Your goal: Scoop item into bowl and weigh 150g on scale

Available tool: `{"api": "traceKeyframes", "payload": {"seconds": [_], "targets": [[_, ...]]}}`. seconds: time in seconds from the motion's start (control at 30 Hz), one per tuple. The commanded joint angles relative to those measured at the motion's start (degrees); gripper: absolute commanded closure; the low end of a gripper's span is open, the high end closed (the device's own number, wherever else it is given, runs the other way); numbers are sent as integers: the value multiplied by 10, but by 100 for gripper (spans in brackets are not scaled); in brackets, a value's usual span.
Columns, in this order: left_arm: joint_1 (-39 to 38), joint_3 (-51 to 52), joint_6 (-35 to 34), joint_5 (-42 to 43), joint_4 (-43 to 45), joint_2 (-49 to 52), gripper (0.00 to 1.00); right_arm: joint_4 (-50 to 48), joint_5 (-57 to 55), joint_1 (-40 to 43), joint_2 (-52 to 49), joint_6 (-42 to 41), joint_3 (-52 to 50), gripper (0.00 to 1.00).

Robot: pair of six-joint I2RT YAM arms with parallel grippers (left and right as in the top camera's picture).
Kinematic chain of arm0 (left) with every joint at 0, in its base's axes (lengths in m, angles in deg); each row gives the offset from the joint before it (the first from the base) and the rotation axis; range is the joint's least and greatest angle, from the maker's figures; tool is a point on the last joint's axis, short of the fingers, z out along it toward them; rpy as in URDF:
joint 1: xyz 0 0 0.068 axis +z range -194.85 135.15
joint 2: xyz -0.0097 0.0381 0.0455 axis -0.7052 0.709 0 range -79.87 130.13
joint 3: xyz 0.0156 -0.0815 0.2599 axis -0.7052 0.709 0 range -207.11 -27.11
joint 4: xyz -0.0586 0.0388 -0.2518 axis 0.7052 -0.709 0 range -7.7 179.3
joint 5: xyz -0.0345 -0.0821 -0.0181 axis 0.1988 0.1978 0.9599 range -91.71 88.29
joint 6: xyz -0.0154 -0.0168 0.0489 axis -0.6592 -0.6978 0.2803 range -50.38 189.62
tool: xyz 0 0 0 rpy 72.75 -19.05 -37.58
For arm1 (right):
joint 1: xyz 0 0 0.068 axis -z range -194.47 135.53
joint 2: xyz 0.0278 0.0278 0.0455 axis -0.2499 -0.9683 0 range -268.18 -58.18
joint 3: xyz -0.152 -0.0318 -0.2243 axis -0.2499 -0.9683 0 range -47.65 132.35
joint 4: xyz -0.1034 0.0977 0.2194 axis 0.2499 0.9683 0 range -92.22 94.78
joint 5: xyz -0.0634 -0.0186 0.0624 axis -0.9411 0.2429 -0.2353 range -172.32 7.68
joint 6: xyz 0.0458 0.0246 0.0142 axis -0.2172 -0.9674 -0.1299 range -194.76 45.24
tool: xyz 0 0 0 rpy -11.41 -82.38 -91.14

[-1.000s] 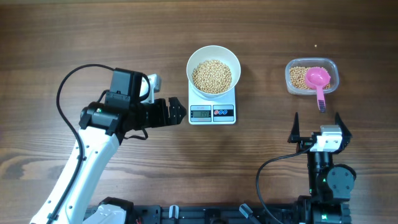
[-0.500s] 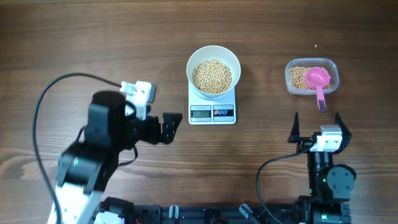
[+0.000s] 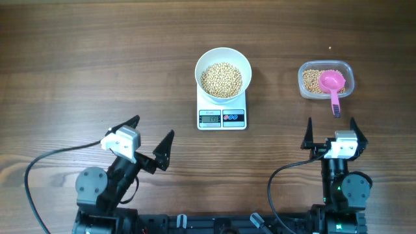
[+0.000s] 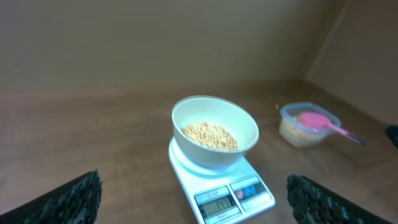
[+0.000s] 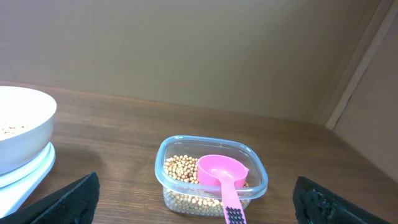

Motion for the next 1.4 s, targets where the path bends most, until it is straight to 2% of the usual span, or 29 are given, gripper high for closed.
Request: {"api": "traceKeyframes", "payload": {"seconds": [0.0,0.17,0.3,0.7,1.0,1.07,1.37], "targets": [[27,40,9,4,35,-37,0,-1,-9,-2,6,2,-2,0],[57,90,8,-4,99,-74,0,-1,-9,-2,6,2,-2,0],[59,122,-50,-45,124,-110,0,-1,-9,-2,6,2,-2,0],[59,185,-50,-84,202,-137,0,-1,-9,-2,6,2,-2,0],[85,187,-82,-94,118,-137,0,-1,-9,-2,6,2,-2,0],[87,187,-76,-95,95,-137,0,-1,-9,-2,6,2,-2,0],[87,187,36,-96,95,-137,0,-1,-9,-2,6,2,-2,0]]}}
